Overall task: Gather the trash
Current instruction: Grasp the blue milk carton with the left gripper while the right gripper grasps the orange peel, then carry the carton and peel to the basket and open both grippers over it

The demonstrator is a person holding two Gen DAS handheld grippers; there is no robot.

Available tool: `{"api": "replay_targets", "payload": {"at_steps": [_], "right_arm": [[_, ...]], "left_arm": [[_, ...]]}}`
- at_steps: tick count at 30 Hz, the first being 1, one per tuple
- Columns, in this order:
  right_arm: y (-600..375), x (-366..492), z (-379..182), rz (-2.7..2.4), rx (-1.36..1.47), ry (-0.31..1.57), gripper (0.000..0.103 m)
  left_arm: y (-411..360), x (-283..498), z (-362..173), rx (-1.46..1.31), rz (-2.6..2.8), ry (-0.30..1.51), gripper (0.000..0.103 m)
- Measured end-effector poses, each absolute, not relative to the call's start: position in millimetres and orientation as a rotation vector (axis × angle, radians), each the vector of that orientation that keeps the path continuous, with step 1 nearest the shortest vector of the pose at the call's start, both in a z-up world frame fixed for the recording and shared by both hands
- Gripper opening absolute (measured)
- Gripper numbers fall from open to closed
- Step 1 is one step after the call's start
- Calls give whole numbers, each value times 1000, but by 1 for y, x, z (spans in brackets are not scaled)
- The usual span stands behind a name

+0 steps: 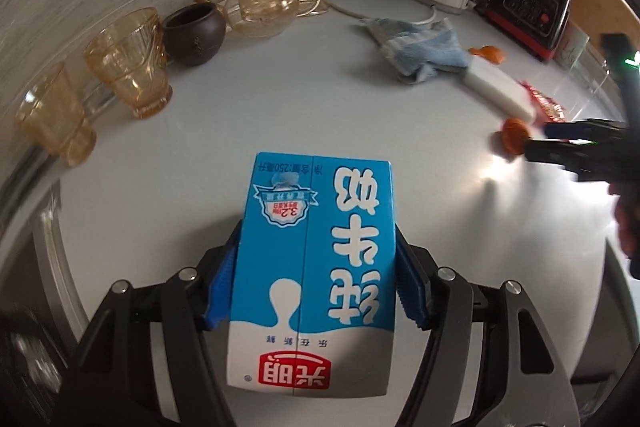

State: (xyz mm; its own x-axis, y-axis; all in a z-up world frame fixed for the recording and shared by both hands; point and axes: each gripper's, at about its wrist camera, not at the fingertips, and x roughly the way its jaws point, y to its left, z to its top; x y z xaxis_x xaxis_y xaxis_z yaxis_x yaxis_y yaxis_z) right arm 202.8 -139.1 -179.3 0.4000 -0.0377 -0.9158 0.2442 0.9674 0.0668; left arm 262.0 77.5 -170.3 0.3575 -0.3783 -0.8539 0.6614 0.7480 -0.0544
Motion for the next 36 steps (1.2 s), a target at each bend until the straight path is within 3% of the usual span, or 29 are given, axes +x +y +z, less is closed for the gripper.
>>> {"api": "replay_targets", "payload": {"at_steps": [3, 6, 7, 16, 23, 36], "right_arm": [[-138, 208, -185, -182, 182, 1159, 64], [-135, 211, -187, -192, 137, 1158, 39], [-133, 211, -186, -197, 121, 1160, 25], [-126, 160, -149, -169, 129, 1103, 22], [-118, 42, -116, -133, 125, 1098, 23], [-119, -129, -140, -38, 204, 1200, 25]], "left_arm": [[76, 239, -167, 287, -682, 997, 64], [76, 219, -165, 231, -693, 1016, 64], [76, 212, -164, 222, -692, 1016, 64], [73, 159, -142, 225, -681, 984, 64], [65, 82, -125, 218, -776, 1019, 64], [16, -68, -163, 261, -873, 1178, 64]]}}
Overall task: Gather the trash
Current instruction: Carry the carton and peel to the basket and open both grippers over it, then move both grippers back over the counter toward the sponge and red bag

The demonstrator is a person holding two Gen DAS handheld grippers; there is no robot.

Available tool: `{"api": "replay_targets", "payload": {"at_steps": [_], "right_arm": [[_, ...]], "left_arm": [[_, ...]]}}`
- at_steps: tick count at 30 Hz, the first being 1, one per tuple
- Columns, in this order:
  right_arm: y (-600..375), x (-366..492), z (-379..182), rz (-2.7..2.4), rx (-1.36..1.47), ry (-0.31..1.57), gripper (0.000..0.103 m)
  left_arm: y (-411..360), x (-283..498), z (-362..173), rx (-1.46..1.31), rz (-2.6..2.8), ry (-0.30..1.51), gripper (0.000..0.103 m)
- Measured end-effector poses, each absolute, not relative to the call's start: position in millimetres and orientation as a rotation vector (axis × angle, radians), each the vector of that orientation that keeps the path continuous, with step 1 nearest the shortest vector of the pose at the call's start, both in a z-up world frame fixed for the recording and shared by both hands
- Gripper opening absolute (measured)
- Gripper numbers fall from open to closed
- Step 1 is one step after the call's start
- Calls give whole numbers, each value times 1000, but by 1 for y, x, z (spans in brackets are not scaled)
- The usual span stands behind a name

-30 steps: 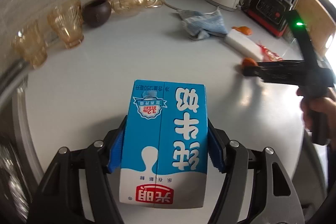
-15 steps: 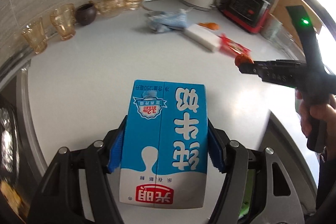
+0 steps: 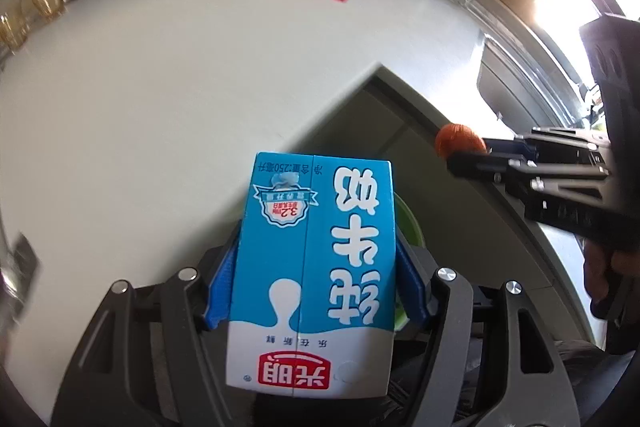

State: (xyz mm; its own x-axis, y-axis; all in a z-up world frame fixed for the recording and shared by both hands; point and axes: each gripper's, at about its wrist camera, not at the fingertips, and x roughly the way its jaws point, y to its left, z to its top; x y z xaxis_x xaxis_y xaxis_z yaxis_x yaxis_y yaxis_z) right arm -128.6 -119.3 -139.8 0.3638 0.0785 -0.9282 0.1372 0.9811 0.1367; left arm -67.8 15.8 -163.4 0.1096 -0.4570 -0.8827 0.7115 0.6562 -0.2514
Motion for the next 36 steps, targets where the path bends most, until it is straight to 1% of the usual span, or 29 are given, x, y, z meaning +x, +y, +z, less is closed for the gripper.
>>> {"api": "replay_targets", "payload": {"at_steps": [4, 10, 11, 12, 19, 21, 24, 27, 30, 32, 33, 35, 36], "right_arm": [[-122, -150, -147, -10, 178, 1215, 25], [-127, -167, -142, 21, 147, 1202, 25], [-128, -169, -142, 23, 145, 1200, 25], [-128, -171, -142, 28, 141, 1199, 25], [-129, -181, -143, 58, 132, 1194, 25], [-129, -181, -144, 64, 134, 1192, 25], [-130, -178, -148, 77, 151, 1197, 26], [-125, -173, -156, 95, 146, 1211, 28], [-119, -169, -163, 112, 133, 1224, 36], [-114, -165, -169, 119, 122, 1238, 49], [-112, -164, -172, 120, 116, 1246, 54], [-108, -161, -175, 115, 104, 1258, 81], [-107, -160, -174, 107, 99, 1254, 87]], "left_arm": [[3, -87, -180, 269, -844, 1204, 64], [-9, -105, -202, 251, -800, 1256, 65], [-11, -108, -204, 255, -792, 1266, 68], [-12, -110, -206, 253, -784, 1274, 73], [-9, -120, -194, 249, -749, 1232, 86], [-8, -117, -190, 242, -729, 1219, 90], [2, -110, -182, 240, -671, 1199, 95], [17, -100, -174, 250, -603, 1172, 95], [33, -91, -167, 243, -554, 1154, 95], [43, -85, -163, 242, -520, 1142, 95], [48, -83, -162, 241, -509, 1139, 95], [54, -79, -159, 232, -495, 1135, 95], [58, -77, -158, 225, -489, 1132, 95]]}}
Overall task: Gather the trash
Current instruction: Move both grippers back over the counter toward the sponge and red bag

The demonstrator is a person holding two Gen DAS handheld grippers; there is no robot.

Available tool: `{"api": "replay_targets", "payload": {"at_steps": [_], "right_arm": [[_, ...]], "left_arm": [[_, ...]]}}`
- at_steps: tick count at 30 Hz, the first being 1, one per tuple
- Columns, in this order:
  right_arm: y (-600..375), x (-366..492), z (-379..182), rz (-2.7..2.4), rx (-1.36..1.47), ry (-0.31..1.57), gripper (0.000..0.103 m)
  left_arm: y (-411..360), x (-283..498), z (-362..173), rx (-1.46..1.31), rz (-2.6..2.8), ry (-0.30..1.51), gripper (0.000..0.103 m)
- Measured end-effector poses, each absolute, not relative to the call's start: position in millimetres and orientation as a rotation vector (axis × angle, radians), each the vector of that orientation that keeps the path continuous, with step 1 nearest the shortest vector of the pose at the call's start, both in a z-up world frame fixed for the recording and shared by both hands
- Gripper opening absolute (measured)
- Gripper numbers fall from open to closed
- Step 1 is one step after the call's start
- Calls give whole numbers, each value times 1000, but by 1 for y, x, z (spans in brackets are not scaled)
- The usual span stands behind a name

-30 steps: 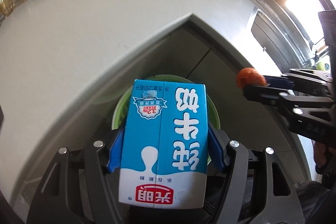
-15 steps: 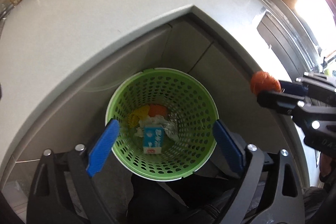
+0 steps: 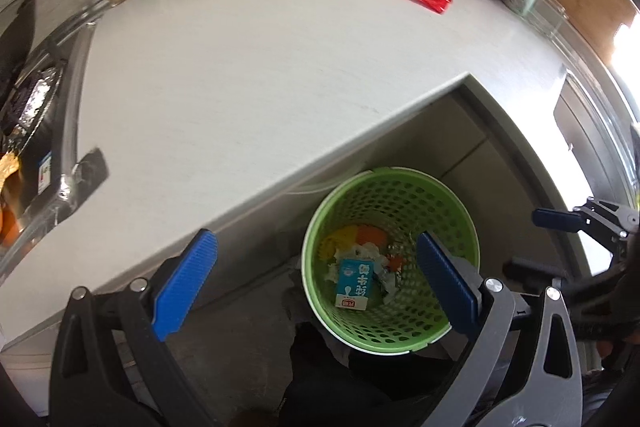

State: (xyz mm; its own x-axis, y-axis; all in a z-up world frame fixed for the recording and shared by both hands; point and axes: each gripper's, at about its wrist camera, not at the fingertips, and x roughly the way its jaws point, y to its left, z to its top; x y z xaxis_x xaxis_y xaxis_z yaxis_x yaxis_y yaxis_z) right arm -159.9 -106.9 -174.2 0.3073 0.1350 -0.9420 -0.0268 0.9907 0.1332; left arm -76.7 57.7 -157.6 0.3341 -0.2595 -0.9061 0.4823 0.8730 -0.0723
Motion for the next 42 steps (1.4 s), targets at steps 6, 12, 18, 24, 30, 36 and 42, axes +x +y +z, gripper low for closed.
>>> {"api": "replay_targets", "payload": {"at_steps": [6, 12, 18, 24, 30, 36, 42], "right_arm": [[-103, -150, -161, 76, 72, 1217, 101], [-104, -133, -155, 28, 89, 1214, 101], [-105, -118, -148, -29, 151, 1188, 101], [-106, -102, -143, -112, 210, 1161, 101], [-114, -85, -138, -200, 238, 1141, 101], [-139, -65, -124, -251, 230, 1109, 101], [-178, -28, -113, -240, 160, 1088, 101]], "left_arm": [[62, -67, -147, 194, -496, 1098, 95], [60, -51, -134, 206, -523, 1056, 95], [56, -26, -126, 221, -585, 1034, 95], [48, 5, -123, 259, -651, 1018, 95], [37, 38, -121, 273, -700, 1013, 95], [16, 61, -113, 254, -693, 996, 95], [-15, 82, -104, 216, -630, 981, 95]]}}
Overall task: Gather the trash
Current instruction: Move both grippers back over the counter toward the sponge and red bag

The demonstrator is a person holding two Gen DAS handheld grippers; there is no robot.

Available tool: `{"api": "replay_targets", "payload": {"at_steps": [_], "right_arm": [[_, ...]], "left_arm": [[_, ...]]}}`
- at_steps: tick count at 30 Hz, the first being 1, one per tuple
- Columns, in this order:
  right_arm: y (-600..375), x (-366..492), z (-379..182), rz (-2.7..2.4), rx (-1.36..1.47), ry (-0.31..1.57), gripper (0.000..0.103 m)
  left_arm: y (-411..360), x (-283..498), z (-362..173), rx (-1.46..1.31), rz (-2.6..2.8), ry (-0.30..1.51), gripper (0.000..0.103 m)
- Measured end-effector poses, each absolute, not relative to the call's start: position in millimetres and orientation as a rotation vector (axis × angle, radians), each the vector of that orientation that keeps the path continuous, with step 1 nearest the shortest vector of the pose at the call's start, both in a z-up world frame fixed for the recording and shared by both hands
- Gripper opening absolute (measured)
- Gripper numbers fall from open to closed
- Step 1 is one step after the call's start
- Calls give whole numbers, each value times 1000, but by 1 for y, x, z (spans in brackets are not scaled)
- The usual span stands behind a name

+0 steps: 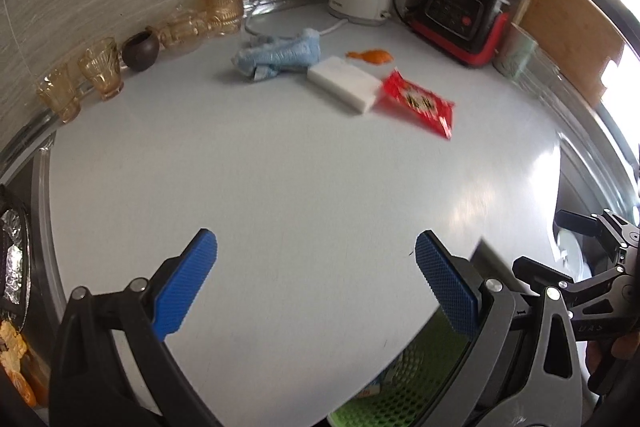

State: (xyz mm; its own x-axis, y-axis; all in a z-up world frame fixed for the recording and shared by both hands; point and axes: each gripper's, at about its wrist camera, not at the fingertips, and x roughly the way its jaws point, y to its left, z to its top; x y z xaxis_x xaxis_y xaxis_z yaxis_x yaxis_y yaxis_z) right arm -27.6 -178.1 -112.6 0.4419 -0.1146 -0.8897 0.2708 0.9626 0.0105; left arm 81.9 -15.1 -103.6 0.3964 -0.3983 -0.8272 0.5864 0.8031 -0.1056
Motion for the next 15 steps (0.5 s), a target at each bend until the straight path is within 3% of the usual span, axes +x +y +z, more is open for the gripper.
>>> {"api": "replay_targets", "payload": {"at_steps": [15], "right_arm": [[-280, 100, -150, 149, -56, 1093, 101]], "left_arm": [[-121, 143, -113, -32, -299, 1024, 95]]}}
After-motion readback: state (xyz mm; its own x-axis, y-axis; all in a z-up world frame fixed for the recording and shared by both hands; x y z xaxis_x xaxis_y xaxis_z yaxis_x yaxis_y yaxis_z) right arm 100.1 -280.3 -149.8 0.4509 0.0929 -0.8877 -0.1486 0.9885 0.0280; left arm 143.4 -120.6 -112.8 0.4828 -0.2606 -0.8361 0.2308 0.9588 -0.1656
